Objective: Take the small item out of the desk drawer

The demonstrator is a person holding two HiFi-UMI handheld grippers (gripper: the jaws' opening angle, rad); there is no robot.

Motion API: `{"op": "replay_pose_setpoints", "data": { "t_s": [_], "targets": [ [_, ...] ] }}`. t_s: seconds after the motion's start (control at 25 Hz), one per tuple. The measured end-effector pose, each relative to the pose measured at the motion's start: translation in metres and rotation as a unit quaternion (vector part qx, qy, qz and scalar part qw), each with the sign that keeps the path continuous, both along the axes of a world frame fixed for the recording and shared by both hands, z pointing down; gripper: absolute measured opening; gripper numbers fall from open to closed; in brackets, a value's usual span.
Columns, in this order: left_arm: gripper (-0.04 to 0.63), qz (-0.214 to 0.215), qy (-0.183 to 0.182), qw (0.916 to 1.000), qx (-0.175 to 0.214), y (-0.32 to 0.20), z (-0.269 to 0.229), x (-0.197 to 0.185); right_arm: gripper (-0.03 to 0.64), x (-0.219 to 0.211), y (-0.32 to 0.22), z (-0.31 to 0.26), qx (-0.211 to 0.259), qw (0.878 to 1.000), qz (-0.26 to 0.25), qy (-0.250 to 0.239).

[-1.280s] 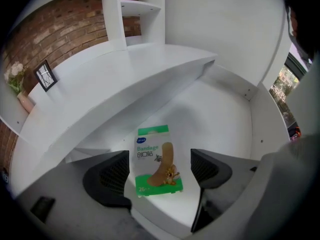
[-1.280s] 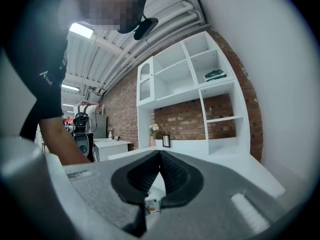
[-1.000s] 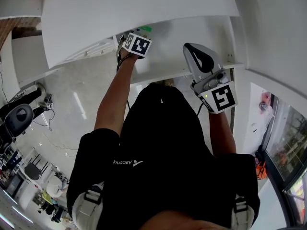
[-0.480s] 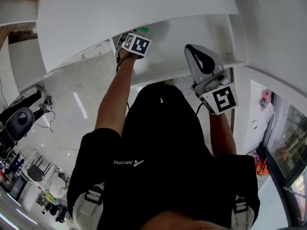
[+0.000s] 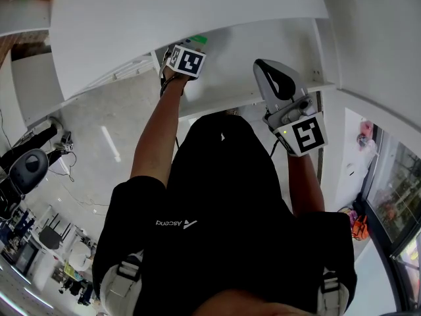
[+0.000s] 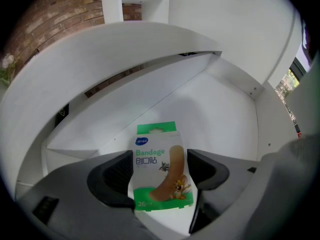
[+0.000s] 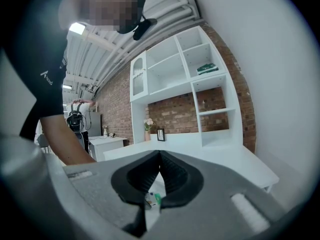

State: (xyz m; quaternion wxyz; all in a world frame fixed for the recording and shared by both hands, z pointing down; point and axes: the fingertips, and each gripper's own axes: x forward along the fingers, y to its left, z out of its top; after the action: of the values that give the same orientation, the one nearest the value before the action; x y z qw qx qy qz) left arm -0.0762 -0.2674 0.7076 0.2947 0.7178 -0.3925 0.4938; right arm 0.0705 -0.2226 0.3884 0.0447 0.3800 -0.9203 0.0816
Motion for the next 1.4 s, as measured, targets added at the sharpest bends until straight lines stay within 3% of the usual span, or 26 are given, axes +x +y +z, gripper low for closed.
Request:
{"op": "replay_pose_setpoints", "data": {
  "t_s": [0.4, 0.88, 1.12, 1.4],
  "targets": [
    [0.328, -0.005, 0.028, 0.9995, 0.012, 0.012, -0.02, 0.007, 0.002, -0.007, 0.006, -0.001, 0.002, 1.0, 0.003, 0.001],
    [0.328, 0.017, 0.098, 0.9916, 0.082, 0.039, -0.094, 0.026, 0.002, -0.013, 0.018, -0.016, 0.018, 1.0, 0.002, -0.002],
    [0.328, 0.021, 0.143, 0.9803, 0.134, 0.051, -0.146, 0.024, 0.002, -0.021, 0.028, -0.023, 0.045, 0.999, 0.0, 0.001],
    [0.328, 0.017, 0.196, 0.9569, 0.213, 0.055, -0.224, 0.029, 0.002, -0.024, 0.038, -0.045, 0.064, 0.998, 0.0, -0.005]
  ]
}}
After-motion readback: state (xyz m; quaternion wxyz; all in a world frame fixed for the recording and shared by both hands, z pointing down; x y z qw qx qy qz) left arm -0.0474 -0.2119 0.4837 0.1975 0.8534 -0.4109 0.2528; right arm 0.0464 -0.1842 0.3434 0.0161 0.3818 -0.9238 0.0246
